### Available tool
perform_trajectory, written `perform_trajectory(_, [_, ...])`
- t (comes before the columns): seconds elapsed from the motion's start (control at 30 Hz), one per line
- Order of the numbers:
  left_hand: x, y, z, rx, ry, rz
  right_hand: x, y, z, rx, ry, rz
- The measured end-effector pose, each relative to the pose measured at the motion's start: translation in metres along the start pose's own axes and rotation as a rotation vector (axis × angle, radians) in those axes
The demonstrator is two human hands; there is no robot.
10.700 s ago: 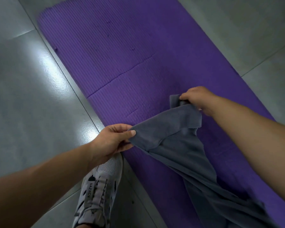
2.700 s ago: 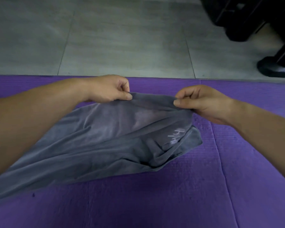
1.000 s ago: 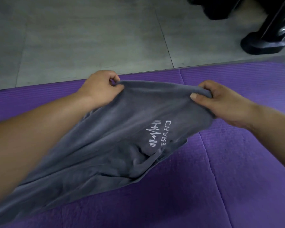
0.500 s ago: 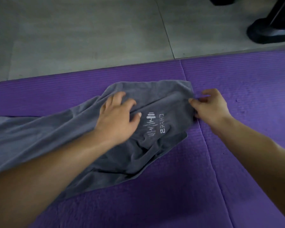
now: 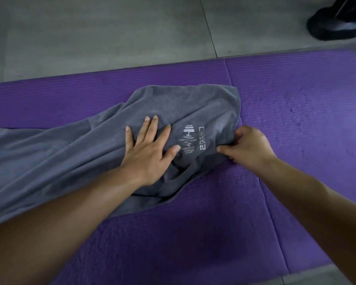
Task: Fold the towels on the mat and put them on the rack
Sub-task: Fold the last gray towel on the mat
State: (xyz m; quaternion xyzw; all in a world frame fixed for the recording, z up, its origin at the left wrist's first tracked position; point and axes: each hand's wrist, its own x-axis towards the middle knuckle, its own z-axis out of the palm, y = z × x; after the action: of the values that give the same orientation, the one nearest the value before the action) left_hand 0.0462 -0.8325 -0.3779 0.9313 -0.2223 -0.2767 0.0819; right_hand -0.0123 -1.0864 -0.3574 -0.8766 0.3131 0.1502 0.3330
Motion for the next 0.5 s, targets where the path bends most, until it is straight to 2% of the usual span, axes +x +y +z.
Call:
perform_trajectory(0.23, [-0.002,-0.003,0.001,-0.050,0.040,-0.005,-0.014,0.014,0.000,0.416,-0.091,0.055])
perform_trajectory(0.33, [-0.005,-0.002,0.000,-0.039,0.048,-0.010,-0.020,0.032,-0.011,0.430,-0.055,0.110])
perform_trajectory(0.4, [-0.006,0.001,0.003,-0.010,0.057,-0.016,-0.030,0.054,-0.021,0.416,-0.103,0.167])
perform_trajectory(0.5, [-0.002,0.008,0.008,0.029,0.075,-0.033,-0.054,0.093,-0.035,0.194,-0.214,0.206])
